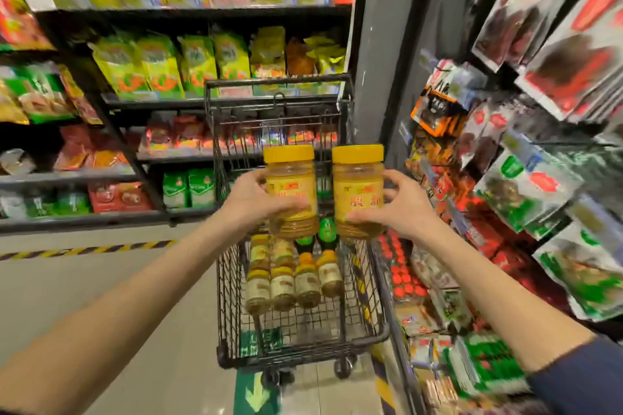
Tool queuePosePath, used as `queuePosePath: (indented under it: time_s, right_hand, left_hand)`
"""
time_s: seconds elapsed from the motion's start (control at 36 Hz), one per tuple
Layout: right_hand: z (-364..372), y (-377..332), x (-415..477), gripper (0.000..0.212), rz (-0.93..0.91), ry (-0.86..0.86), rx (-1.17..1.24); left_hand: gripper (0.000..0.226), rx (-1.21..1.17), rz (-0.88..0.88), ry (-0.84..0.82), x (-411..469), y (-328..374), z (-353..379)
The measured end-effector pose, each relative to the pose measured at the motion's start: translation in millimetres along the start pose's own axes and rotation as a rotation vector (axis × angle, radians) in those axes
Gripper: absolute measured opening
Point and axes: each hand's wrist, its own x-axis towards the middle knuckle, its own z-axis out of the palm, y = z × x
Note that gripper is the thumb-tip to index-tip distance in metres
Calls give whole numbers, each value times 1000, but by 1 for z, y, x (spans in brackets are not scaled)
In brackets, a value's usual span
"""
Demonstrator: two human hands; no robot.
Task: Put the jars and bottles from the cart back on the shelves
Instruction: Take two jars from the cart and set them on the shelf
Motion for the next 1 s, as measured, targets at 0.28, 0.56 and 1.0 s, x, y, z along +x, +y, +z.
queuePosePath:
  time_s: [0.28, 0.56, 1.0]
  right_hand:
    - [-32, -71, -93, 102, -71, 402, 19]
    - [-30, -96, -246, 123, -10, 856, 49]
    - [-19, -104, -551, 86, 187, 1408, -119]
  left_hand:
    - [59, 76, 367, -197, -30, 84, -6]
    - [39, 84, 692, -553, -104, 133, 29]
    - [101, 47, 884, -1134, -334, 164, 140]
